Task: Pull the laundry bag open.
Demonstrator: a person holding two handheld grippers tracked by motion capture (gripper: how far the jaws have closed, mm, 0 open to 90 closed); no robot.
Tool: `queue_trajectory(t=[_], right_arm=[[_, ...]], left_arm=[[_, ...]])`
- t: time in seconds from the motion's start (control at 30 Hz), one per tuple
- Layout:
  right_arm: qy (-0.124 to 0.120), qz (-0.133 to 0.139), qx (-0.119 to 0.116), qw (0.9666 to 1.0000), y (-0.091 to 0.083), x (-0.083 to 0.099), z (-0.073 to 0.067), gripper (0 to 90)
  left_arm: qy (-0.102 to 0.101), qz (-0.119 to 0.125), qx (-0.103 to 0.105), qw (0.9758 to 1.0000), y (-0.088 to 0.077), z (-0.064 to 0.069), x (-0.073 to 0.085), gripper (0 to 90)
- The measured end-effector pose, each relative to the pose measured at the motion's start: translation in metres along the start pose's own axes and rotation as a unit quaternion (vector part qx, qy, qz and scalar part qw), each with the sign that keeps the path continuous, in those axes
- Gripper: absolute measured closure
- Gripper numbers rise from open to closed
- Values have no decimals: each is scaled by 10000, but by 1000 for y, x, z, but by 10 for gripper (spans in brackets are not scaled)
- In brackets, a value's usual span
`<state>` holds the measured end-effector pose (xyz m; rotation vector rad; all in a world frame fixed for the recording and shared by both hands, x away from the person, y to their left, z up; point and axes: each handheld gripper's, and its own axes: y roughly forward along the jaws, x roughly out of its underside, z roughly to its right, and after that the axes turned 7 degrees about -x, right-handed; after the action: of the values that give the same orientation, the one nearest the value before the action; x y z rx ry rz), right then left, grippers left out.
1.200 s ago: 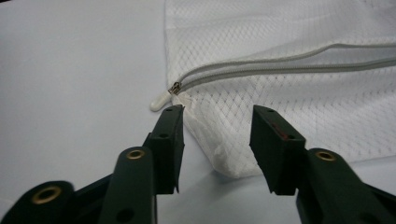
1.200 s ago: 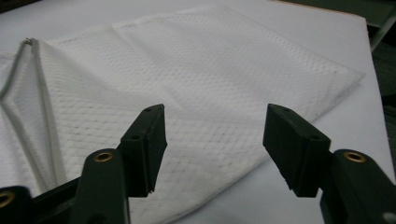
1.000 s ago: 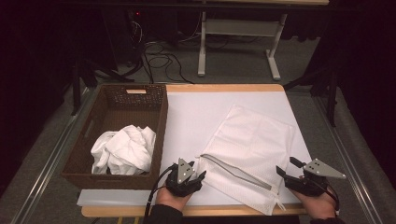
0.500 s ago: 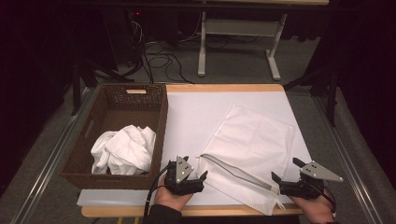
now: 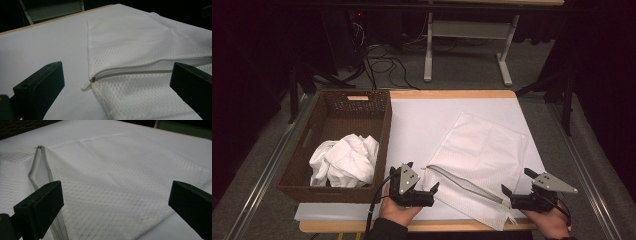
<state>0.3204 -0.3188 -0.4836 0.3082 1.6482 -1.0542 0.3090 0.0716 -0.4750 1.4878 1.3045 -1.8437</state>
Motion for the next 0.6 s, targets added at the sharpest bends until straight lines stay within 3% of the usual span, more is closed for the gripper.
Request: queue_trajectory(t=[0.2, 0.4, 0.6], right_arm=[[62, -66, -18, 10000, 0, 0, 0, 2], [11, -95, -7, 10000, 1, 0, 0, 2], [19, -139, -18, 9999, 1, 1, 0, 2]], left_arm=[[-60, 63, 43, 10000, -5, 0, -8, 1], [48, 349, -1, 9994, -23, -2, -20, 9], [14, 355, 26, 9994, -27, -5, -21, 9]])
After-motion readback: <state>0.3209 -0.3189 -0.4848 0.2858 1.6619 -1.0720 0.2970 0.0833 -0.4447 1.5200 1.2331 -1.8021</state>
